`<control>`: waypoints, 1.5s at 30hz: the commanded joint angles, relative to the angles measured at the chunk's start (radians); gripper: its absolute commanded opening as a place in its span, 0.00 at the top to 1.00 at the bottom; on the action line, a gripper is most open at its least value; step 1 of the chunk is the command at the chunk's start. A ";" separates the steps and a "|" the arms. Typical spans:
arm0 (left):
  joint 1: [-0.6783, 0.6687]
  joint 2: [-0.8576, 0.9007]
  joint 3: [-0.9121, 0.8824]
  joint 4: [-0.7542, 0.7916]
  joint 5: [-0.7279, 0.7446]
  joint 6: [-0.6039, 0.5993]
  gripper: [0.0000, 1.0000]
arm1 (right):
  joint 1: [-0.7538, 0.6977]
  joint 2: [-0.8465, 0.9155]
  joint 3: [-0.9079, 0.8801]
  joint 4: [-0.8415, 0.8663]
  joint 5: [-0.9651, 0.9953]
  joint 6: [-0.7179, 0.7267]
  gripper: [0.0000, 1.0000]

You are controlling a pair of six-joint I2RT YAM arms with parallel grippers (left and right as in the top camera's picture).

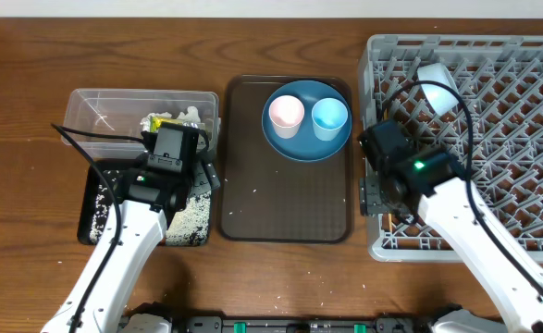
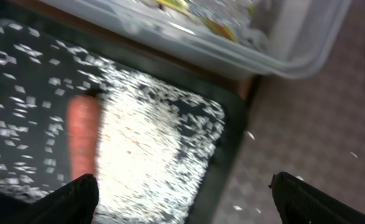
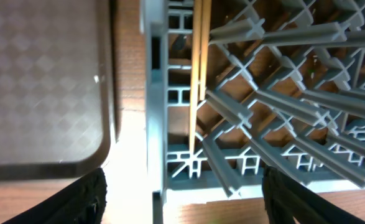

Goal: Sort waste into correct bins and load items into the dishwasher rack
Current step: 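Release the chopstick and move the left gripper toward the blue plate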

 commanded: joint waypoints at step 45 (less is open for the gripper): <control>-0.274 0.283 -0.001 0.538 0.163 -0.169 0.26 | -0.005 -0.457 -0.003 -0.076 0.000 -0.098 0.01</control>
